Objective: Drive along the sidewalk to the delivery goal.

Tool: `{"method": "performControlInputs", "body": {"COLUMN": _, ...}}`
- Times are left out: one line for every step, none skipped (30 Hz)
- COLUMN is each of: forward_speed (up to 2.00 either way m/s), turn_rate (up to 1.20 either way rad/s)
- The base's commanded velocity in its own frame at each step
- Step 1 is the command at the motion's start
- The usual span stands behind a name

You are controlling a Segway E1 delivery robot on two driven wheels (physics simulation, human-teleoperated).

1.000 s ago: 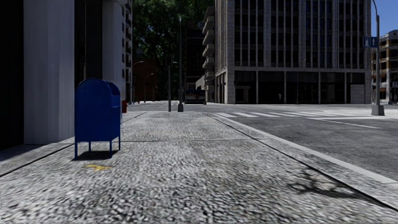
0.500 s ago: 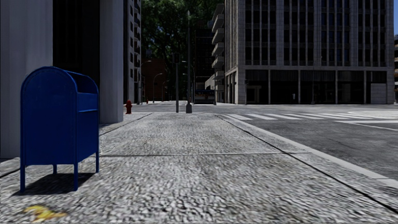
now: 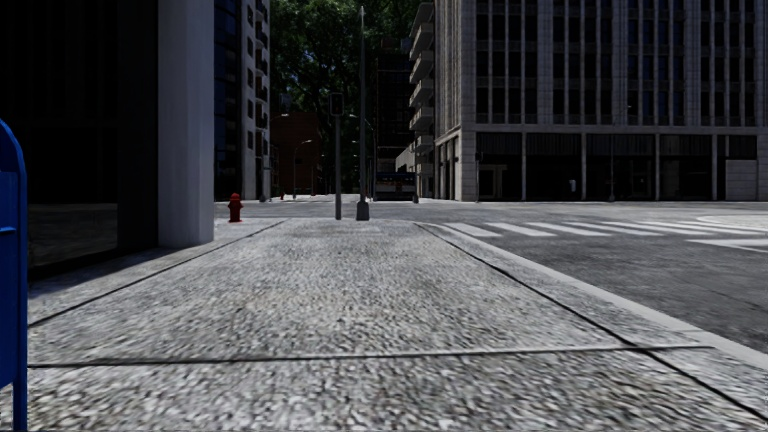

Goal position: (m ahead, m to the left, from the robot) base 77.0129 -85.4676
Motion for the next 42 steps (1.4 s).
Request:
{"method": "performControlInputs", "body": {"forward_speed": 2.00, "turn_rate": 0.00}}
{"method": "performControlInputs", "body": {"forward_speed": 2.00, "turn_rate": 0.00}}
{"method": "performControlInputs", "body": {"forward_speed": 2.00, "turn_rate": 0.00}}
{"method": "performControlInputs", "body": {"forward_speed": 2.00, "turn_rate": 0.00}}
{"method": "performControlInputs", "body": {"forward_speed": 2.00, "turn_rate": 0.00}}
{"method": "performControlInputs", "body": {"forward_speed": 2.00, "turn_rate": 0.00}}
{"method": "performControlInputs", "body": {"forward_speed": 2.00, "turn_rate": 0.00}}
{"method": "performControlInputs", "body": {"forward_speed": 2.00, "turn_rate": 0.00}}
{"method": "performControlInputs", "body": {"forward_speed": 2.00, "turn_rate": 0.00}}
{"method": "performControlInputs", "body": {"forward_speed": 2.00, "turn_rate": 0.00}}
{"method": "performControlInputs", "body": {"forward_speed": 2.00, "turn_rate": 0.00}}
{"method": "performControlInputs", "body": {"forward_speed": 2.00, "turn_rate": 0.00}}
{"method": "performControlInputs", "body": {"forward_speed": 2.00, "turn_rate": 0.00}}
{"method": "performControlInputs", "body": {"forward_speed": 2.00, "turn_rate": 0.00}}
{"method": "performControlInputs", "body": {"forward_speed": 2.00, "turn_rate": 0.00}}
{"method": "performControlInputs", "body": {"forward_speed": 2.00, "turn_rate": 0.00}}
{"method": "performControlInputs", "body": {"forward_speed": 2.00, "turn_rate": 0.00}}
{"method": "performControlInputs", "body": {"forward_speed": 2.00, "turn_rate": 0.00}}
{"method": "performControlInputs", "body": {"forward_speed": 2.00, "turn_rate": 0.00}}
{"method": "performControlInputs", "body": {"forward_speed": 2.00, "turn_rate": 0.00}}
{"method": "performControlInputs", "body": {"forward_speed": 2.00, "turn_rate": 0.00}}
{"method": "performControlInputs", "body": {"forward_speed": 2.00, "turn_rate": 0.00}}
{"method": "performControlInputs", "body": {"forward_speed": 2.00, "turn_rate": 0.00}}
{"method": "performControlInputs", "body": {"forward_speed": 2.00, "turn_rate": 0.00}}
{"method": "performControlInputs", "body": {"forward_speed": 2.00, "turn_rate": 0.00}}
{"method": "performControlInputs", "body": {"forward_speed": 2.00, "turn_rate": 0.00}}
{"method": "performControlInputs", "body": {"forward_speed": 2.00, "turn_rate": 0.00}}
{"method": "performControlInputs", "body": {"forward_speed": 2.00, "turn_rate": 0.00}}
{"method": "performControlInputs", "body": {"forward_speed": 2.00, "turn_rate": 0.00}}
{"method": "performControlInputs", "body": {"forward_speed": 2.00, "turn_rate": 0.00}}
{"method": "performControlInputs", "body": {"forward_speed": 2.00, "turn_rate": 0.00}}
{"method": "performControlInputs", "body": {"forward_speed": 2.00, "turn_rate": 0.00}}
{"method": "performControlInputs", "body": {"forward_speed": 2.00, "turn_rate": 0.00}}
{"method": "performControlInputs", "body": {"forward_speed": 2.00, "turn_rate": 0.00}}
{"method": "performControlInputs", "body": {"forward_speed": 2.00, "turn_rate": 0.00}}
{"method": "performControlInputs", "body": {"forward_speed": 2.00, "turn_rate": 0.00}}
{"method": "performControlInputs", "body": {"forward_speed": 2.00, "turn_rate": 0.00}}
{"method": "performControlInputs", "body": {"forward_speed": 2.00, "turn_rate": 0.00}}
{"method": "performControlInputs", "body": {"forward_speed": 2.00, "turn_rate": 0.00}}
{"method": "performControlInputs", "body": {"forward_speed": 2.00, "turn_rate": 0.00}}
{"method": "performControlInputs", "body": {"forward_speed": 2.00, "turn_rate": 0.00}}
{"method": "performControlInputs", "body": {"forward_speed": 2.00, "turn_rate": 0.00}}
